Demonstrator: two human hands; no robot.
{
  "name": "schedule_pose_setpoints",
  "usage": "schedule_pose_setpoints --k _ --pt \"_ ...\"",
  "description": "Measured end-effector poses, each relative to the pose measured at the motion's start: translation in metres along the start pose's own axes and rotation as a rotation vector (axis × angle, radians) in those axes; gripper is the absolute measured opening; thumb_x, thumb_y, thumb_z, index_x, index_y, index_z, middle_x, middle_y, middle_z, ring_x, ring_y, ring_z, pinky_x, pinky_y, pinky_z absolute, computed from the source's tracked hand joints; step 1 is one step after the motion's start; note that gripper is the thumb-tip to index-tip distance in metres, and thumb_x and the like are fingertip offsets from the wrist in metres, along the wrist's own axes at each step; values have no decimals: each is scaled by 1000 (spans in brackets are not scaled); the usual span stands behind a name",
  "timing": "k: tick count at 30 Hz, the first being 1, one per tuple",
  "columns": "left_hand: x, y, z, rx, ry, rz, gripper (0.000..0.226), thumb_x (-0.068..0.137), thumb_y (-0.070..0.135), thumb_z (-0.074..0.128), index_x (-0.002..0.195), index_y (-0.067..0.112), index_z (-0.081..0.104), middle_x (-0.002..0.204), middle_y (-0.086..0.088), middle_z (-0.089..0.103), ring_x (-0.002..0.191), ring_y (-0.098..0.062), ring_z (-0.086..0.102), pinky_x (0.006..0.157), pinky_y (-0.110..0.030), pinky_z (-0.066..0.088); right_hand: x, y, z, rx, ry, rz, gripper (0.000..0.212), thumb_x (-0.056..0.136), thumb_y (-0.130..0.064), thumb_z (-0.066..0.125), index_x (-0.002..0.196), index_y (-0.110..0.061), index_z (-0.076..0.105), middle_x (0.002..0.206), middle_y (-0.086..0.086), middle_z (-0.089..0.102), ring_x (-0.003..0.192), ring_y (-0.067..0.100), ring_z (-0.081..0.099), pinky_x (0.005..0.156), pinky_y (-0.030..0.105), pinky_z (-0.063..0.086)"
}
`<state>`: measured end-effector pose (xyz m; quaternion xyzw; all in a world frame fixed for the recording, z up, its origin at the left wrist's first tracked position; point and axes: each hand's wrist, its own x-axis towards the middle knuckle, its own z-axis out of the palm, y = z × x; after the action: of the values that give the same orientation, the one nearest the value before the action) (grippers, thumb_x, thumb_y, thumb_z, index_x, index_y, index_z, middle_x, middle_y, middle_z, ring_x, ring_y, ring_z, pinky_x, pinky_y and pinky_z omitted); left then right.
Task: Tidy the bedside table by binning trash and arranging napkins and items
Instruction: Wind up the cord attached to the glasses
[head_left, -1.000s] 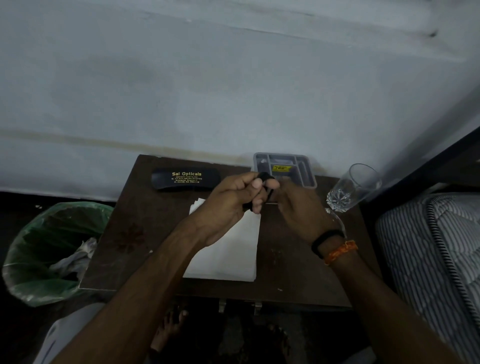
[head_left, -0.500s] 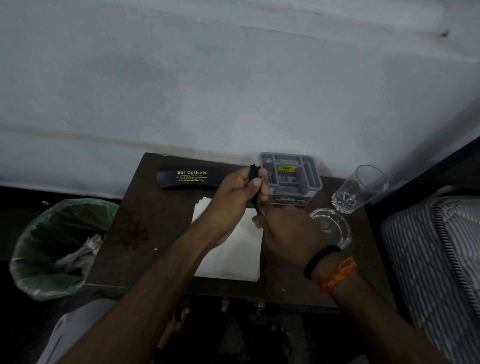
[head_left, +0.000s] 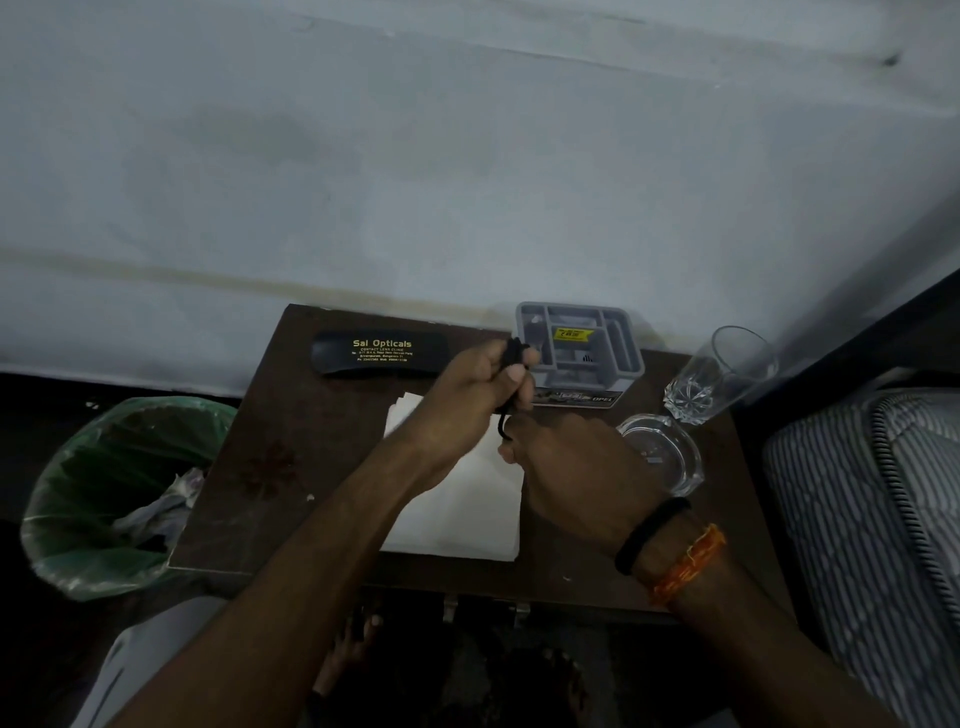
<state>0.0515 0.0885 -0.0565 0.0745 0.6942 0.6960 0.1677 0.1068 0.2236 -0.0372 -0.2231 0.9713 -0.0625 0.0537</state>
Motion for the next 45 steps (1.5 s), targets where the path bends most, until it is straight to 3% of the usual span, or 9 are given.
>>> schedule_pose_setpoints --k 6,9,15,20,24,28,33,37,45 --pt "-5 -4 6 58 -77 -30 22 103 13 42 115 15 60 84 7 65 76 -3 65 64 -19 51 -1 -3 -9 -24 65 -54 32 102 -30 38 126 -24 57 125 -2 61 106 20 62 84 34 50" --pt "-4 -3 5 66 -91 -26 24 103 14 42 111 7 63 96 -2 67 89 -9 64 76 -19 52 -2 4 -19 -22 112 -58 32 102 -30 39 125 -30 61 129 -8 60 115 15 58 96 34 46" --pt "-3 -5 -2 250 -141 37 29 103 15 41 100 -5 62 86 -21 62 78 -26 58 72 -36 47 -8 11 -33 10 293 -108 11 80 -11 77 87 -20 78 85 5 73 74 26 70 65 34 57" --pt "-7 0 -6 243 -231 78 32 103 12 40 94 -10 62 84 -32 61 70 -25 58 68 -23 49 -10 24 -36 58 326 -16 20 92 -28 61 95 -14 74 105 7 68 82 25 67 67 42 57" --pt "-8 4 -6 136 -226 13 38 101 8 40 80 20 69 68 5 68 61 0 61 61 -12 48 -6 26 -28 143 294 -14 19 95 -19 62 103 -4 70 112 13 68 94 30 67 79 46 54" --pt "-9 6 -7 183 -244 -4 34 99 4 38 84 8 68 77 -9 65 64 -5 60 62 -16 48 -4 24 -24 369 273 -10 16 97 -18 59 93 -5 67 89 7 68 79 22 64 71 43 53" --pt "-9 5 -7 113 -186 10 34 103 12 42 82 14 69 72 -9 68 62 -10 61 61 -20 51 3 28 -21 489 355 -8 12 95 -14 60 90 -6 66 89 5 69 80 19 64 71 42 54" --pt "-6 0 -7 1 2 55 13 94 6 60 94 -6 63 73 -13 70 61 -15 66 58 -24 51 5 31 -13 613 382 56 9 95 -14 60 92 -7 64 92 4 69 83 19 68 68 41 59" --pt "-6 0 -6 41 -47 143 6 93 12 63 98 8 62 96 -12 65 95 -31 66 87 -45 56 11 38 -7 735 496 172 12 97 -18 58 92 -9 62 85 2 70 77 12 73 65 38 62"
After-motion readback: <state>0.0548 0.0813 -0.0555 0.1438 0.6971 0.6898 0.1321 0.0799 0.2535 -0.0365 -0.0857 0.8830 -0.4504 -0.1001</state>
